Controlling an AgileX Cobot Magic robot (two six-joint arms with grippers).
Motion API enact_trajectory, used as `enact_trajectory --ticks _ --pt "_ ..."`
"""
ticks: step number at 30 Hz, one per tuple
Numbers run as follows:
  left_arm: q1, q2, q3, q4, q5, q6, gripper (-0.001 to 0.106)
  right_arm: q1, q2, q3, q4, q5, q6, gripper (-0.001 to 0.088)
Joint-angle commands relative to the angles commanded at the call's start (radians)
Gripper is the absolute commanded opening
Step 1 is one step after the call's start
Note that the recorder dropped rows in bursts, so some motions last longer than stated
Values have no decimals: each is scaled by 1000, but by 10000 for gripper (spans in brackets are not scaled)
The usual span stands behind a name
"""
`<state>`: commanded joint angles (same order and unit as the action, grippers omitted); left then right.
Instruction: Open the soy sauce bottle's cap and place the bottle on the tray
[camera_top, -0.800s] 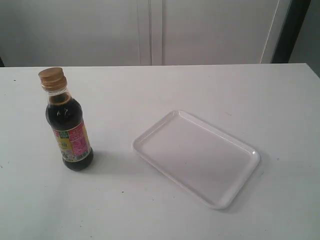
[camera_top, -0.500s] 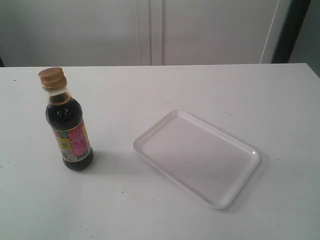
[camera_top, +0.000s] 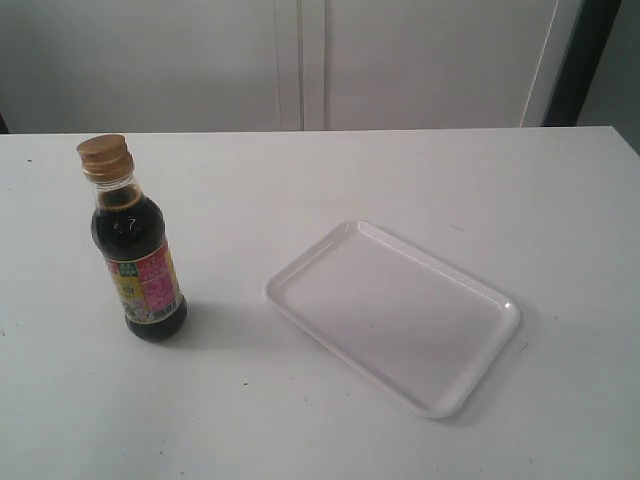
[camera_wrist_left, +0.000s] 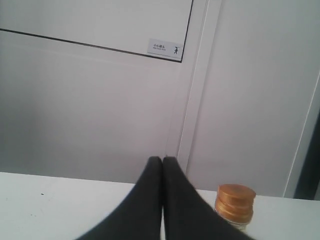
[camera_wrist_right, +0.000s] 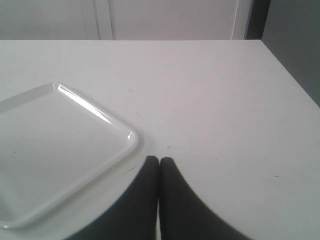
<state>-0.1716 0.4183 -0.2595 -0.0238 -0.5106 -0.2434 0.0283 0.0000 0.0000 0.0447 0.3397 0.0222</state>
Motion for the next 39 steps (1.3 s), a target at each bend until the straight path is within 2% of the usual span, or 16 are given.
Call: enact_trajectory --ticks 3,6,7,9,11,12,14,15,16,17,18,19,22,27,33,39 --pt "0 112 -63 119 19 -49 0 0 0 0 0 0 0 0" --pt "0 241 -133 320 19 -212 0 0 0 0 0 0 0 0" --pt "0 263 -144 355 12 -248 0 0 0 0 0 0 0 0" --pt "0 319 -160 417 -70 -312 0 0 0 0 0 0 0 0" --pt "-2 391 -166 482 -223 -325 0 0 0 0 0 0 0 0" --pt "-2 410 -174 506 -225 -332 9 0 0 0 0 0 0 0" --pt "-2 460 -198 571 -221 -348 144 0 0 0 0 0 0 0" --pt "-2 485 -218 601 -224 -355 312 0 0 0 0 0 0 0" --pt "-2 498 -228 610 -229 -369 412 0 0 0 0 0 0 0" --pt "-2 526 -241 610 -248 -394 595 0 0 0 0 0 0 0" --pt "-2 541 -246 610 -271 -401 692 0 0 0 0 0 0 0" --pt "-2 567 -254 613 -312 -422 856 0 0 0 0 0 0 0" --pt "-2 608 -272 649 -334 -522 1032 0 0 0 0 0 0 0" --pt "-2 676 -299 724 -337 -552 1052 0 0 0 0 0 0 0" --pt "-2 741 -303 735 -420 -545 1052 0 0 0 0 0 0 0" --pt "-2 805 -303 743 -424 -509 1051 0 0 0 0 0 0 0"
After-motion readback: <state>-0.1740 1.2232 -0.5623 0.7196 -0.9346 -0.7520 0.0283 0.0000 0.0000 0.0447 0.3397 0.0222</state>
